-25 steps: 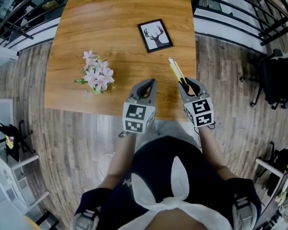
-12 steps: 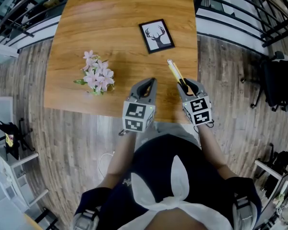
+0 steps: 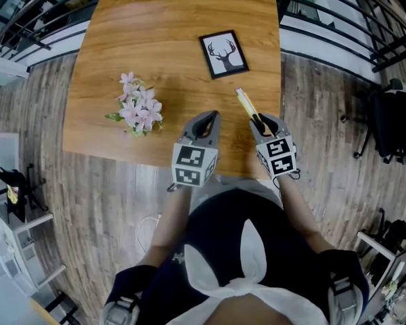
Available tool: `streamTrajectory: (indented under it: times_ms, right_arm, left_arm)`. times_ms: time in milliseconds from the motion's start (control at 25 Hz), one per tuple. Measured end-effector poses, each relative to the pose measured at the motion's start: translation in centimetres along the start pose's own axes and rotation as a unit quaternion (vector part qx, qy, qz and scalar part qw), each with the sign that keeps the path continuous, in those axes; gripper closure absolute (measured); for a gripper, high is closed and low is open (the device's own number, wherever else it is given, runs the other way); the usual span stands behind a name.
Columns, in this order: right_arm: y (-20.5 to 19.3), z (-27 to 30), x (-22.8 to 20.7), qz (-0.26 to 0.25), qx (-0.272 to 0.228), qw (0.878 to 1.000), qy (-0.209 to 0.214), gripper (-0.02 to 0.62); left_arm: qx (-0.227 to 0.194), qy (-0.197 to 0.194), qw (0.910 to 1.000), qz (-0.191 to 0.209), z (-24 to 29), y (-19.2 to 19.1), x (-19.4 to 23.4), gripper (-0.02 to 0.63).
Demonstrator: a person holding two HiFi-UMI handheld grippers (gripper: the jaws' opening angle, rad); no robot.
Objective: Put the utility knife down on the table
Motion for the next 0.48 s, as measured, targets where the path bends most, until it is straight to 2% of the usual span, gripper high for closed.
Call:
streamTrajectory:
  times_ms: [480]
  right_arm:
    - [-0.9, 1.5, -0.2, -0.006, 0.017, 1.0, 0.015, 0.482]
  left_arm:
    - [0.009, 0.004, 0.9999, -0.008, 0.8, -0.7, 0.4, 0.589]
Point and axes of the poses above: the fingertips, and each gripper's own axes: z forward along the fingers, x to its left, y out of its top, the point moved 9 cm from there along -z, backward along the fingers, and after that the axes turned 1 degree about -y, right-handed, at the moved point
